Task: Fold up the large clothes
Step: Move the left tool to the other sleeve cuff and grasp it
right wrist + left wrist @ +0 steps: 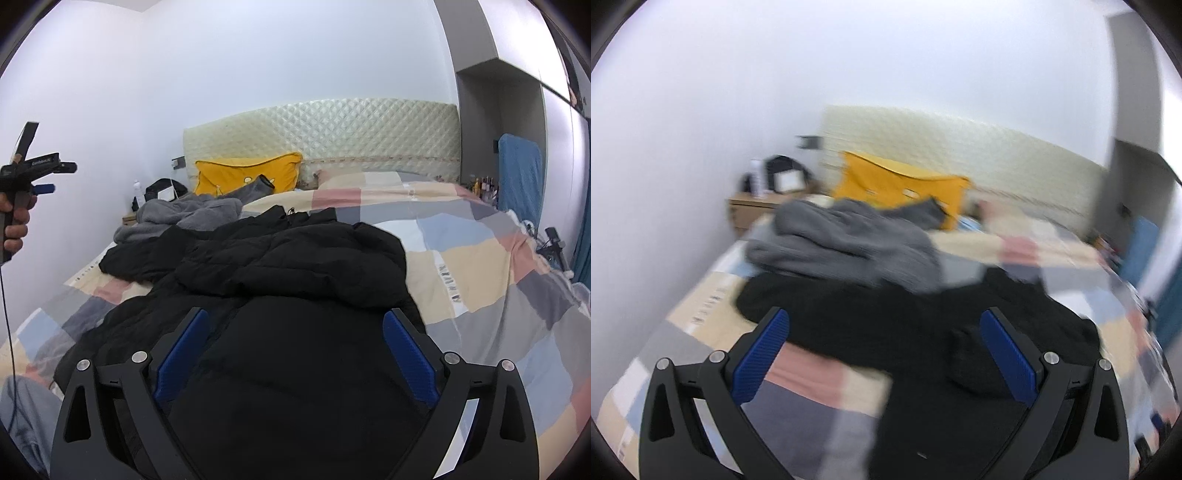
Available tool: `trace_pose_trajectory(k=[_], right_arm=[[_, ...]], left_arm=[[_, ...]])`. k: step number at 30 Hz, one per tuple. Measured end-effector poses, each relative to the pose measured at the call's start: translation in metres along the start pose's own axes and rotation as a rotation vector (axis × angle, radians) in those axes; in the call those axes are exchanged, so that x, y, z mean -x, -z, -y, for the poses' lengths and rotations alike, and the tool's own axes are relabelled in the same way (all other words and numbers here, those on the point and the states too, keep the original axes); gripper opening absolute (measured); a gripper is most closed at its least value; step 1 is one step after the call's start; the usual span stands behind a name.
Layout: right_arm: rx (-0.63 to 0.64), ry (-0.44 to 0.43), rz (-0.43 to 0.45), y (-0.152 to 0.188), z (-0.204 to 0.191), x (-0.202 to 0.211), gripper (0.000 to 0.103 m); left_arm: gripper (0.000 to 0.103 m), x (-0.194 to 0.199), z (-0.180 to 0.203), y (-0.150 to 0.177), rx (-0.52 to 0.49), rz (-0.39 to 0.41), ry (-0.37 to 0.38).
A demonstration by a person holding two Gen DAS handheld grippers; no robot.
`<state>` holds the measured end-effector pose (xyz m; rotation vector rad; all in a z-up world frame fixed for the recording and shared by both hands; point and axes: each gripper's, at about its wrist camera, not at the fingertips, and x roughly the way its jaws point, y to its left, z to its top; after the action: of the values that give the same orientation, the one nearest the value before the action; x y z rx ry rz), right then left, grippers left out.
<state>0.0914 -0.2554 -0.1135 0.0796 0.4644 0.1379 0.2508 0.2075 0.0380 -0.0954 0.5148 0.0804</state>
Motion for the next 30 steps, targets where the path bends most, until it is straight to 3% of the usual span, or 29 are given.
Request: trace_pose_trajectory(k=[4, 9, 15, 21, 30], right_arm=[[0.002, 0.017, -0.007, 0.001, -0.002, -0.003, 0.096], [0.014, 0.094, 0.022, -0.001, -0.004, -0.002, 0.099], [0.013, 0.174, 0.037, -0.001, -0.001, -0.005, 0.103], [-0.02, 0.162, 0.002, -0.002, -0.004, -0.02, 0.103], [-0.012, 0.194, -0.087, 0.0, -0.016, -0.058, 0.103]], left_arm=[[0.103, -0.016, -0.042, -0.013, 0.025, 0.002, -0.091], [0.103, -0.039, -0.069, -0.009, 0.016, -0.018, -0.115], [0.103, -0.079, -0.113, 0.022, 0.115, -0.101, -0.067], [0.103, -0.136, -0.166, 0.057, 0.27, -0.202, -0.017], [0.102, -0.25, -0.23, 0.098, 0.434, -0.284, 0.06]])
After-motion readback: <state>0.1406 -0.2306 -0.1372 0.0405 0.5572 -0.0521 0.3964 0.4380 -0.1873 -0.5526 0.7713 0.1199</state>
